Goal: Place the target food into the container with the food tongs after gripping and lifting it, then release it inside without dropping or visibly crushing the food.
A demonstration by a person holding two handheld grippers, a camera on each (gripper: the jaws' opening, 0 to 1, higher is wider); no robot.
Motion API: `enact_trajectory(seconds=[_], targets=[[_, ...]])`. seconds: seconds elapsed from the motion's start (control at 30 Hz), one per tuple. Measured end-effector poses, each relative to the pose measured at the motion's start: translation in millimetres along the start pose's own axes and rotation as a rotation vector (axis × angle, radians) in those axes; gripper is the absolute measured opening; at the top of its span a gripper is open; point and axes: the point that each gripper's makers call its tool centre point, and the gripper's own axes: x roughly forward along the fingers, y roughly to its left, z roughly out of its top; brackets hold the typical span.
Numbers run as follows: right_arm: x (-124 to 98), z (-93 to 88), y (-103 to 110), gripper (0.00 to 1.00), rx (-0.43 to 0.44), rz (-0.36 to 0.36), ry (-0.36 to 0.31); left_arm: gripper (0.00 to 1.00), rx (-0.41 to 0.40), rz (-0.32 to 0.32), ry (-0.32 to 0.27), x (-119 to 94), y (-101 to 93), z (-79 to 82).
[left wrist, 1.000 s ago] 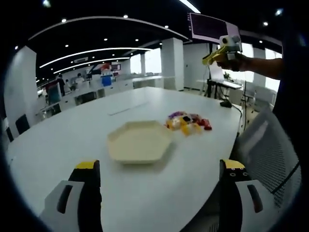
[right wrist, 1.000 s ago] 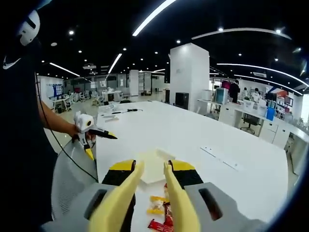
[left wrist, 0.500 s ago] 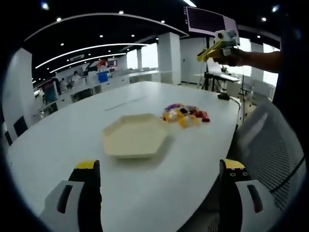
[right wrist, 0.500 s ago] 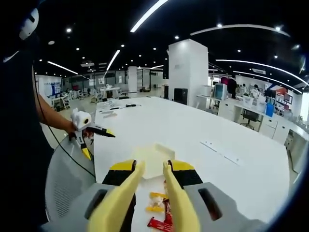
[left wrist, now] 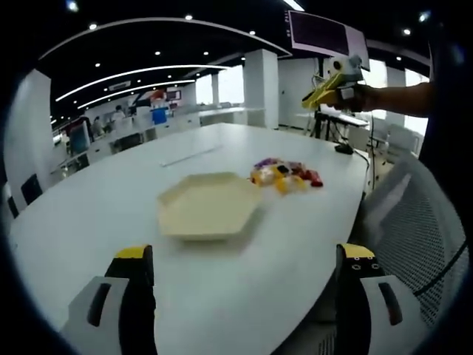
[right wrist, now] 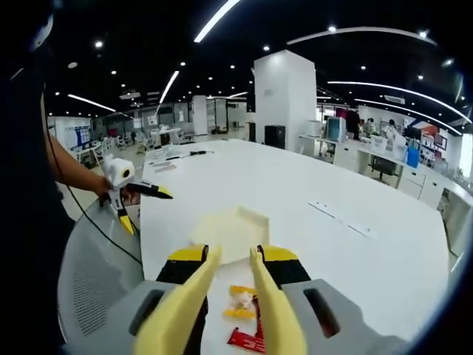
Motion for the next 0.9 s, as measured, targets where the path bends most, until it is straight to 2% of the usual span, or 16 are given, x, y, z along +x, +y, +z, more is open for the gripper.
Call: enact_trajectory(seconds=[0.9], targets=[[28.4, -43.6, -3.0, 0.25, 0.038, 0.003, 0.066, 0.99, -0.003, 0.015, 0.007, 0.1, 2.8, -1.4]])
